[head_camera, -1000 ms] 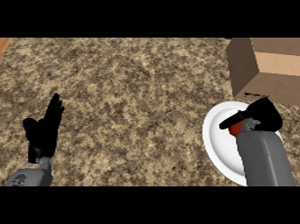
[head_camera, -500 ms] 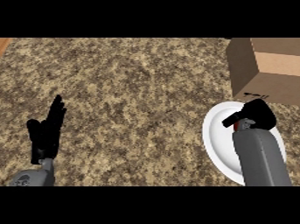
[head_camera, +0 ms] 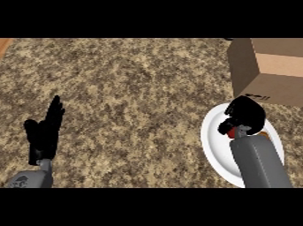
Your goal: Pick the bell pepper from the plate and place it in the cardboard box
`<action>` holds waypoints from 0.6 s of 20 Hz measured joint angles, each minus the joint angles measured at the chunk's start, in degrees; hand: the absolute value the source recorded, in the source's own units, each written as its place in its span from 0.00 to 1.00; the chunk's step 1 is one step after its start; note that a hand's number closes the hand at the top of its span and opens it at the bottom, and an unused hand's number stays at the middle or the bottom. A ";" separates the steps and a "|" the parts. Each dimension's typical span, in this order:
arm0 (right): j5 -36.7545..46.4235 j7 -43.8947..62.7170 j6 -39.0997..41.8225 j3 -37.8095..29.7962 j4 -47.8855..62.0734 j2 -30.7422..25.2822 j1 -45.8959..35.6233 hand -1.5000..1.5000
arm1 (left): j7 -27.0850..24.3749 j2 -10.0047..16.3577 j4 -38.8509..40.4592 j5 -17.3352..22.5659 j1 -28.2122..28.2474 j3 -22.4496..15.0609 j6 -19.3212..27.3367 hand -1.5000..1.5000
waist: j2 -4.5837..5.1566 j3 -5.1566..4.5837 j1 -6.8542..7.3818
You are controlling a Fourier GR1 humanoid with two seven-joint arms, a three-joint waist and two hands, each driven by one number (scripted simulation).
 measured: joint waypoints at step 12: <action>-8.18 -47.17 8.55 16.52 -19.83 -18.87 15.90 1.00 | -0.16 0.14 -0.57 0.37 1.84 1.18 0.68 0.50 | -0.43 0.15 -2.44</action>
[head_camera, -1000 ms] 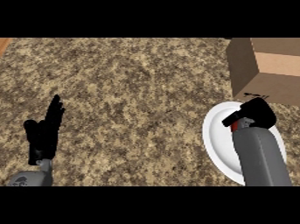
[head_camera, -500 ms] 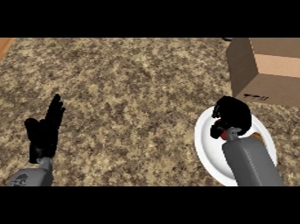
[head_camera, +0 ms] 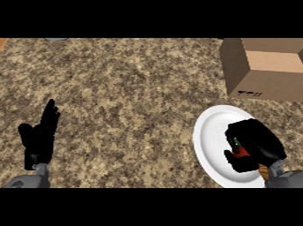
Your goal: Pick the bell pepper from the plate and place it in the cardboard box
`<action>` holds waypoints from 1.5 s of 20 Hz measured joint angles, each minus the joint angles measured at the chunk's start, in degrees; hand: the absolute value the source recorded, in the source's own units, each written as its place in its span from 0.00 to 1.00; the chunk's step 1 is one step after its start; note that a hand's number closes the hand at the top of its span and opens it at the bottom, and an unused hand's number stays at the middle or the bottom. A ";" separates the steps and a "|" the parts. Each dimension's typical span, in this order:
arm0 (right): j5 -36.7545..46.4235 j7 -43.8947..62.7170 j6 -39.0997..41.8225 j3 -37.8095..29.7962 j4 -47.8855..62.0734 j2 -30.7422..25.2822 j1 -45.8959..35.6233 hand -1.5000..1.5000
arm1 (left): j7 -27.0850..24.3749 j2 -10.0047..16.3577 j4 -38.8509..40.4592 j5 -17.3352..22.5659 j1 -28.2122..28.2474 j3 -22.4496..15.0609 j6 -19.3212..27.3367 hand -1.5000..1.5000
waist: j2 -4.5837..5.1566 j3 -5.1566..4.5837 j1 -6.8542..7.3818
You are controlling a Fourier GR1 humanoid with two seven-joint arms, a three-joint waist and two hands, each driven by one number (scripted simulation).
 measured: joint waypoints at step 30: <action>-34.38 -10.68 12.19 -40.08 -2.77 -23.26 -12.68 1.00 | 0.77 -1.25 0.92 -1.90 -3.63 0.08 -1.76 0.50 | 1.20 0.03 3.12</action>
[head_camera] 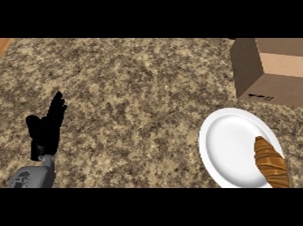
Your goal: Pick the bell pepper from the plate and place it in the cardboard box
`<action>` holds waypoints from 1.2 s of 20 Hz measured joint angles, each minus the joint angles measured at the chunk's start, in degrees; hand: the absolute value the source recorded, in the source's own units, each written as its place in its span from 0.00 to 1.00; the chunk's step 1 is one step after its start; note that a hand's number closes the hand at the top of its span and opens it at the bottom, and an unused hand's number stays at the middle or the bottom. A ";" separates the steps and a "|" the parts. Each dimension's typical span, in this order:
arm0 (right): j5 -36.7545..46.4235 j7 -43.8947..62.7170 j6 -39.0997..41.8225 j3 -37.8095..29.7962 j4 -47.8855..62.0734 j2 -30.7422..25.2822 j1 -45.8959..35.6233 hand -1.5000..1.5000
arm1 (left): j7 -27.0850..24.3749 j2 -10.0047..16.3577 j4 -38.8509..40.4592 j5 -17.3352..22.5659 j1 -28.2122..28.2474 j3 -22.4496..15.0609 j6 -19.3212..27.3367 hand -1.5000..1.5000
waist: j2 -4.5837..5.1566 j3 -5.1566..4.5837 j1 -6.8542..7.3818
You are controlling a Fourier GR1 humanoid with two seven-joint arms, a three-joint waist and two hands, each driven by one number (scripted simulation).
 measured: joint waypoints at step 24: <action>15.86 -19.45 -18.80 9.20 67.10 5.26 -32.73 0.00 | 0.04 -1.21 0.43 -0.99 -1.73 -0.31 -1.14 0.50 | 1.00 0.17 2.44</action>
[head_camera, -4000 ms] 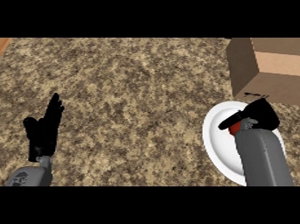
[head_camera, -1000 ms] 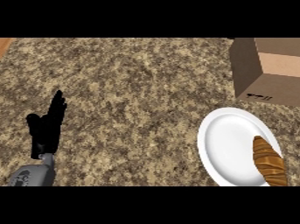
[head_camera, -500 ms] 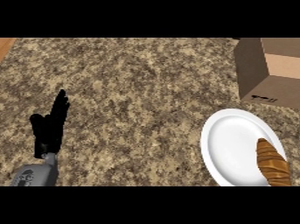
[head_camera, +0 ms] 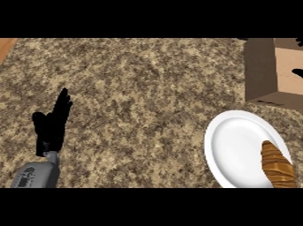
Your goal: Pick the bell pepper from the plate and place it in the cardboard box
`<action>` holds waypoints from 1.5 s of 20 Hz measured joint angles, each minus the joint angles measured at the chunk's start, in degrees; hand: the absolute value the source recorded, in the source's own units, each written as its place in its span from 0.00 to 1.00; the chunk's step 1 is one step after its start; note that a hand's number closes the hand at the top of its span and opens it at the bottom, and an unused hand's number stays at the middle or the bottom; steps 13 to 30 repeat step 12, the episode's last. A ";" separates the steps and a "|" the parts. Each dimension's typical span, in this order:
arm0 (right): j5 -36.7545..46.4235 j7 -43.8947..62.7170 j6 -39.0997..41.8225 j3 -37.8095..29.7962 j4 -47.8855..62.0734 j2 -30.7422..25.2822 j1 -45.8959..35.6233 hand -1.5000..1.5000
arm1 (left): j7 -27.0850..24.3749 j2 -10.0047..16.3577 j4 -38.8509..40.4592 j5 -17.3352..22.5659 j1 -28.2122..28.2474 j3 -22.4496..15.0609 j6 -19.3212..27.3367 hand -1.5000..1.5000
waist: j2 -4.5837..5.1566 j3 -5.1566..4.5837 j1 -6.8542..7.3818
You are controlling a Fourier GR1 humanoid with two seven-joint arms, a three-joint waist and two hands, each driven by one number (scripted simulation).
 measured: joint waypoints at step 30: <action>-13.10 -8.44 14.02 -12.30 12.83 -3.50 -4.15 0.00 | -0.93 0.18 0.51 -0.01 0.52 0.52 -0.32 0.50 | 0.18 0.11 -0.16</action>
